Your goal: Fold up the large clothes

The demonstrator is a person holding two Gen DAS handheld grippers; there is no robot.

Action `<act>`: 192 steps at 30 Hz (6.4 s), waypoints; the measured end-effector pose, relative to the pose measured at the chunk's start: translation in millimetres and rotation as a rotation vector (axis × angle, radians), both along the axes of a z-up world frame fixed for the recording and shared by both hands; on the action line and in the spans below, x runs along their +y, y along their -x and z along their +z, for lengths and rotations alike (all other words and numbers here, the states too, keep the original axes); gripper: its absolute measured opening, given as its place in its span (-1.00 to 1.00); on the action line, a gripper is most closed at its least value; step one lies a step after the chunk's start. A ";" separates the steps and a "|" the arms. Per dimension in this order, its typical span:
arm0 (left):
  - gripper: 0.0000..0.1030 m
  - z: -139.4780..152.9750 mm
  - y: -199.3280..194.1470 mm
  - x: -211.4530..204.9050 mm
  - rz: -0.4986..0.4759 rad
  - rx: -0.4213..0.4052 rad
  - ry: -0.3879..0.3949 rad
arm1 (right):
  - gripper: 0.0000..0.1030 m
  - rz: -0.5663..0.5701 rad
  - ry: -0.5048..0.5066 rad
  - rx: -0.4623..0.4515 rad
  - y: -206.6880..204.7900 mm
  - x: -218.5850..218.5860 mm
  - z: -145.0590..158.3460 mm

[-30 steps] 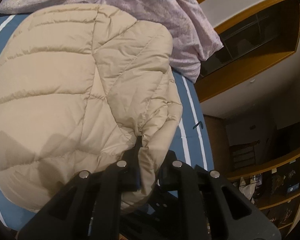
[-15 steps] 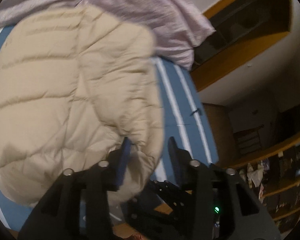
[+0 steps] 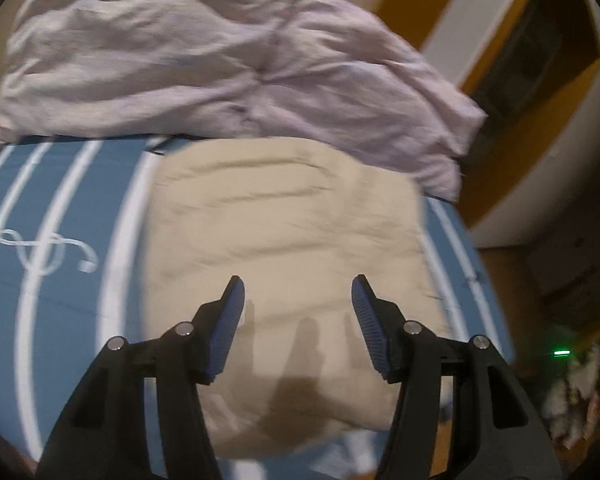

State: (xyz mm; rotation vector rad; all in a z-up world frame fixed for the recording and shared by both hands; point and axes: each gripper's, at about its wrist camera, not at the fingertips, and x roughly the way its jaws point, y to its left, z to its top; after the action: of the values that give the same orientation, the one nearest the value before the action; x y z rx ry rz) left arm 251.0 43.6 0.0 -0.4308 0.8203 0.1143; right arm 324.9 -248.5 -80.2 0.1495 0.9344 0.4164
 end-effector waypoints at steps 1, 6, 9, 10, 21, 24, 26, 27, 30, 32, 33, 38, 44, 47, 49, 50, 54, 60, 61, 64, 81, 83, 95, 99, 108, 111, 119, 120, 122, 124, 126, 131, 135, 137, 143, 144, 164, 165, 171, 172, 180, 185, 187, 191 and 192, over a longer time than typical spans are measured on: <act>0.09 -3.1 -3.7 7.5 0.022 0.012 -0.017 | 0.19 -0.003 -0.003 -0.006 -1.8 0.3 2.7; 0.09 -31.8 -17.6 39.8 0.111 0.091 -0.040 | 0.23 0.004 -0.030 -0.040 -0.8 10.7 25.4; 0.09 -52.0 -22.6 43.5 0.106 0.121 0.034 | 0.23 0.018 -0.041 -0.054 -1.3 19.3 34.4; 0.09 -56.2 -23.1 41.9 0.098 0.124 0.041 | 0.23 0.023 -0.043 -0.059 -1.3 22.5 36.7; 0.10 -75.6 -28.6 6.6 -0.001 0.149 0.010 | 0.23 0.087 -0.051 -0.101 -6.6 67.1 56.3; 0.11 -77.3 -30.6 5.3 -0.007 0.151 0.005 | 0.23 0.109 -0.051 -0.114 -10.0 81.8 61.4; 0.12 -77.1 -31.2 5.3 -0.013 0.151 0.000 | 0.23 0.121 -0.045 -0.126 -13.3 92.0 64.5; 0.12 -77.0 -30.4 5.5 -0.015 0.150 -0.002 | 0.23 0.127 -0.040 -0.132 -15.2 97.4 66.0; 0.12 -75.9 -29.9 5.6 -0.021 0.147 -0.008 | 0.20 0.141 -0.016 -0.149 -22.5 113.8 66.9; 0.12 -75.1 -29.6 6.0 -0.027 0.144 -0.012 | 0.15 0.142 -0.002 -0.150 -27.4 121.4 64.5; 0.12 -74.6 -29.2 6.4 -0.031 0.142 -0.013 | 0.14 0.139 0.005 -0.147 -30.0 125.0 62.7; 0.12 -74.0 -27.9 8.1 -0.045 0.135 -0.011 | 0.10 0.114 0.044 -0.141 -40.3 135.1 51.5; 0.12 -69.4 -24.6 13.8 -0.058 0.114 0.011 | -0.07 0.052 0.150 -0.114 -53.0 130.7 22.5; 0.12 -60.3 -25.5 20.6 -0.049 0.094 0.013 | -0.08 0.033 0.176 -0.103 -55.3 124.0 7.6; 0.12 -53.5 -28.8 25.9 -0.034 0.080 0.006 | -0.08 0.025 0.182 -0.102 -55.8 121.8 2.1; 0.12 -50.1 -31.3 28.5 -0.028 0.071 0.001 | -0.08 0.023 0.183 -0.103 -55.6 120.9 0.2; 0.12 -39.5 -44.4 36.4 -0.010 0.044 -0.033 | -0.09 0.014 0.189 -0.111 -56.0 118.1 -5.1; 0.13 -32.3 -64.3 37.3 0.006 0.024 -0.123 | -0.10 -0.002 0.180 -0.105 -60.4 113.3 -11.0; 0.14 -32.5 -68.0 35.6 0.005 0.021 -0.139 | -0.10 -0.004 0.178 -0.103 -61.2 113.0 -11.4; 0.15 -36.8 -77.2 29.8 -0.012 0.025 -0.166 | -0.09 -0.007 0.174 -0.101 -63.4 112.2 -12.9; 0.39 -90.8 -96.7 14.9 -0.036 0.070 -0.243 | -0.05 -0.027 0.124 -0.114 -66.5 106.3 -24.6; 0.47 -94.8 -97.4 16.2 -0.030 0.073 -0.244 | -0.04 -0.029 0.122 -0.120 -66.5 106.4 -26.1; 0.60 -107.3 -99.4 16.8 -0.009 0.061 -0.257 | -0.01 -0.031 0.120 -0.165 -65.0 106.5 -31.0; 0.61 -109.6 -99.0 16.9 -0.006 0.058 -0.257 | -0.01 -0.032 0.118 -0.180 -63.7 106.7 -32.8; 0.64 -111.5 -98.3 17.2 0.000 0.043 -0.266 | 0.00 -0.039 0.112 -0.218 -60.1 105.8 -35.5; 0.65 -112.6 -98.6 17.2 0.004 0.033 -0.270 | 0.01 -0.042 0.106 -0.231 -59.2 105.1 -36.2; 0.69 -115.9 -97.5 17.9 0.012 0.011 -0.271 | 0.03 -0.049 0.111 -0.250 -58.0 105.8 -37.5; 0.69 -116.1 -97.4 17.8 0.013 0.009 -0.271 | 0.03 -0.049 0.112 -0.251 -58.1 106.0 -37.4; 0.70 -117.1 -98.1 18.0 0.016 0.003 -0.272 | 0.03 -0.050 0.111 -0.251 -58.3 105.9 -37.5; 0.70 -117.9 -98.1 17.8 0.018 -0.001 -0.270 | 0.04 -0.049 0.111 -0.251 -58.2 105.7 -37.6; 0.71 -118.5 -98.7 18.4 0.019 -0.005 -0.266 | 0.04 -0.049 0.111 -0.251 -58.7 105.9 -37.6; 0.73 -121.1 -98.8 20.3 0.024 -0.009 -0.256 | 0.06 -0.049 0.113 -0.251 -59.0 106.2 -37.4; 0.74 -122.1 -100.7 20.8 0.025 -0.005 -0.250 | 0.06 -0.044 0.112 -0.249 -59.6 106.2 -37.6; 0.75 -123.1 -100.9 21.0 0.028 -0.002 -0.248 | 0.06 -0.043 0.108 -0.239 -62.4 106.3 -38.6; 0.75 -123.4 -102.5 20.5 0.035 0.010 -0.261 | 0.06 -0.040 0.120 -0.203 -68.8 109.6 -40.8; 0.75 -123.1 -103.6 20.2 0.035 0.019 -0.265 | 0.06 -0.038 0.127 -0.195 -69.6 110.5 -40.7; 0.70 -79.2 -34.8 73.0 0.074 0.103 -0.033 | 0.79 0.021 -0.125 0.170 -96.4 35.0 -5.4; 0.69 -80.6 -32.5 74.6 0.077 0.108 -0.023 | 0.80 0.025 -0.145 0.198 -97.7 32.8 -9.3; 0.69 -88.5 -23.0 75.7 0.073 0.130 0.016 | 0.87 0.027 -0.215 0.376 -97.9 32.1 -40.1; 0.69 -88.7 -22.5 75.8 0.072 0.130 0.019 | 0.88 0.024 -0.227 0.397 -98.8 32.6 -44.3; 0.69 -89.9 -25.8 78.4 0.050 0.128 0.049 | 0.89 0.048 -0.330 0.480 -104.2 42.5 -61.5; 0.69 -93.3 -31.9 83.8 0.039 0.125 0.116 | 0.95 0.072 -0.389 0.496 -109.8 54.6 -65.4; 0.69 -95.9 -35.1 86.2 0.035 0.124 0.158 | 0.95 0.086 -0.418 0.503 -109.9 57.6 -67.4; 0.69 -103.9 -43.3 91.3 0.031 0.128 0.257 | 0.65 0.104 -0.452 0.505 -109.6 60.3 -70.7; 0.69 -106.4 -45.8 92.2 0.029 0.130 0.284 | 0.60 0.104 -0.463 0.512 -110.1 59.7 -72.4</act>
State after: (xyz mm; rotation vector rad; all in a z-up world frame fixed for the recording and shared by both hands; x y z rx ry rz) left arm 296.8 135.8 -106.5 -0.7089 0.9628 0.0522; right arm 435.0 -188.8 -152.6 0.6554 1.3388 0.7069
